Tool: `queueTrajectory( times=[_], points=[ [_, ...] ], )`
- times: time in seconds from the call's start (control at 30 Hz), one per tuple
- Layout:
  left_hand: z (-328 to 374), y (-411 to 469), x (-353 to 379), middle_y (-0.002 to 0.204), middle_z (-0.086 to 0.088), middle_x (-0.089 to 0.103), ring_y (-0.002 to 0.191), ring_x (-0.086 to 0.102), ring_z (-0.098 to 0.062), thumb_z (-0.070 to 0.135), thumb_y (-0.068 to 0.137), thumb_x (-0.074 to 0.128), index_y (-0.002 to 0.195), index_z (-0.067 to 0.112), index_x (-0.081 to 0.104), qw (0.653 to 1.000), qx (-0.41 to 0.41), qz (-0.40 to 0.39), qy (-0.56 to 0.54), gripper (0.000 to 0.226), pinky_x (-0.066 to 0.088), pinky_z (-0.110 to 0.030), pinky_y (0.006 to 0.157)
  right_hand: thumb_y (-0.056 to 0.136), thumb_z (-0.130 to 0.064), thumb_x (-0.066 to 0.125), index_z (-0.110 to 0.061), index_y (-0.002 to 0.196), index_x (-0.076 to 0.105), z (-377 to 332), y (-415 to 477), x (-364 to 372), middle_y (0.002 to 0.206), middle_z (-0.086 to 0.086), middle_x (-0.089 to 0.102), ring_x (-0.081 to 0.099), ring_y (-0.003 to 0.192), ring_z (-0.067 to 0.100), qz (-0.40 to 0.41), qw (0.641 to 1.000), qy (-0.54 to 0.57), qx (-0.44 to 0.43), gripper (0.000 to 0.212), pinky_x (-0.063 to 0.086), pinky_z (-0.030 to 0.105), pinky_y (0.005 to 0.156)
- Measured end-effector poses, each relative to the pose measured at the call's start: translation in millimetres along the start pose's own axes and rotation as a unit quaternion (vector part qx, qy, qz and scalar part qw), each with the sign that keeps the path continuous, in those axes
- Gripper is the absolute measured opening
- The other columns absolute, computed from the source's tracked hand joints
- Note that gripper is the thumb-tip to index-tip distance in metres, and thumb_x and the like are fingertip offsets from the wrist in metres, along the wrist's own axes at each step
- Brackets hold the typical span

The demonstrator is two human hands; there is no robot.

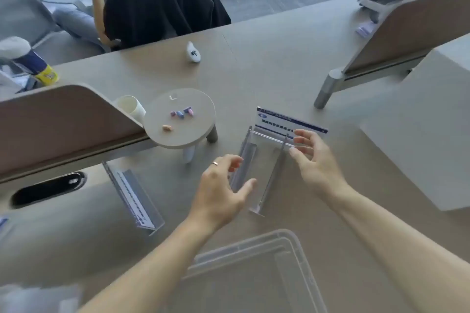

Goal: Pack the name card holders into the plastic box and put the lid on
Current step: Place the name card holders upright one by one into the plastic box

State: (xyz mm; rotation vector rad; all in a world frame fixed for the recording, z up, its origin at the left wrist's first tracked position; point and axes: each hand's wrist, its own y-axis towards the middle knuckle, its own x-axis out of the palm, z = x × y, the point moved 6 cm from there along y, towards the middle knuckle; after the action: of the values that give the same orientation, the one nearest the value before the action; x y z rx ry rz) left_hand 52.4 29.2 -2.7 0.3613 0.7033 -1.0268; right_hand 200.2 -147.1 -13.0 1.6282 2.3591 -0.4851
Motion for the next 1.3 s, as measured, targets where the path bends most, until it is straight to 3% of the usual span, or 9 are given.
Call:
queueTrajectory(
  times=[0.1,0.17,0.37,0.53,0.77,0.83,0.97,1.07,1.3],
  points=[
    [8.2,-7.1,45.7,0.135,0.008,0.062,0.123,0.058,-0.008,0.059,0.074,0.079,0.139,0.022,0.057,0.997,0.011,-0.076,-0.014,0.079,0.046,-0.025,0.107,0.098,-0.025,0.061,-0.019,0.142,0.046,31.4,27.7,5.3,0.134,0.000,0.055,0.058,0.107,0.011,0.000,0.997,-0.002,0.072,0.047,0.046,0.018,0.077],
    [-0.7,-8.4,77.3,0.143,0.007,0.060,0.132,0.055,-0.011,0.061,0.072,0.075,0.145,0.022,0.052,0.992,-0.018,-0.122,0.012,0.086,0.044,-0.031,0.112,0.097,-0.033,0.062,-0.019,0.148,0.039,48.0,41.7,16.0,0.139,-0.003,0.051,0.055,0.117,0.012,-0.017,0.995,-0.021,0.100,0.058,0.046,0.024,0.088],
    [-32.2,5.3,94.4,0.074,0.000,0.069,0.081,0.067,-0.033,0.021,0.080,0.059,0.082,0.023,0.062,0.991,-0.026,-0.106,0.076,0.005,0.055,-0.036,0.072,0.098,-0.038,0.057,-0.024,0.135,0.052,81.6,58.9,33.7,0.122,-0.012,0.060,0.058,0.118,0.013,-0.030,0.995,-0.023,0.096,0.040,0.046,0.042,0.108],
    [-13.9,7.5,63.1,0.056,-0.002,0.055,0.061,0.057,-0.032,0.021,0.085,0.059,0.073,0.017,0.056,0.998,0.000,-0.045,0.042,0.014,0.055,-0.043,0.060,0.104,-0.024,0.046,-0.024,0.124,0.054,81.9,44.2,4.2,0.112,-0.012,0.059,0.057,0.119,0.017,-0.009,0.993,0.032,0.109,0.022,0.044,0.048,0.110],
    [58.3,12.4,-23.4,0.074,0.007,0.073,0.076,0.071,-0.024,0.037,0.086,0.067,0.096,0.034,0.074,0.996,0.051,-0.057,-0.034,0.013,0.058,-0.041,0.072,0.100,-0.018,0.059,-0.024,0.113,0.059,-12.4,2.8,-60.8,0.100,-0.007,0.067,0.063,0.092,0.007,-0.011,1.000,0.020,-0.007,0.015,0.047,0.022,0.086],
    [77.3,14.5,-57.4,0.083,0.003,0.078,0.083,0.073,-0.028,0.031,0.087,0.072,0.094,0.026,0.077,0.992,0.067,-0.066,-0.089,0.009,0.059,-0.047,0.079,0.096,-0.028,0.062,-0.025,0.099,0.065,-50.2,-10.8,-74.3,0.094,-0.009,0.071,0.066,0.086,0.003,-0.021,0.999,0.033,-0.031,0.005,0.048,0.024,0.085],
    [114.8,2.8,-133.6,0.099,-0.010,0.081,0.094,0.078,-0.026,0.004,0.091,0.073,0.104,0.008,0.078,0.965,0.054,-0.040,-0.255,0.014,0.061,-0.041,0.090,0.085,-0.044,0.066,-0.023,0.099,0.066,-116.0,-41.2,-79.0,0.093,-0.006,0.076,0.070,0.090,0.012,-0.039,0.989,0.128,-0.065,0.025,0.054,0.033,0.090],
    [133.0,-16.7,-182.7,0.105,-0.015,0.080,0.095,0.078,-0.028,0.000,0.093,0.070,0.114,0.003,0.074,0.941,0.045,-0.008,-0.336,0.022,0.062,-0.037,0.084,0.094,-0.029,0.063,-0.019,0.103,0.066,-159.3,-63.5,-71.1,0.094,-0.007,0.076,0.071,0.091,0.012,-0.053,0.976,0.188,-0.099,0.014,0.056,0.028,0.085],
    [121.0,-75.4,-274.7,0.114,-0.018,0.077,0.107,0.074,-0.039,0.003,0.093,0.069,0.116,0.009,0.073,0.924,0.040,0.049,-0.377,0.024,0.056,-0.059,0.096,0.100,-0.011,0.056,-0.010,0.100,0.064,-256.2,-114.8,-35.1,0.092,-0.004,0.074,0.069,0.091,0.011,-0.106,0.956,0.231,-0.147,0.008,0.056,0.025,0.091]
  ],
)
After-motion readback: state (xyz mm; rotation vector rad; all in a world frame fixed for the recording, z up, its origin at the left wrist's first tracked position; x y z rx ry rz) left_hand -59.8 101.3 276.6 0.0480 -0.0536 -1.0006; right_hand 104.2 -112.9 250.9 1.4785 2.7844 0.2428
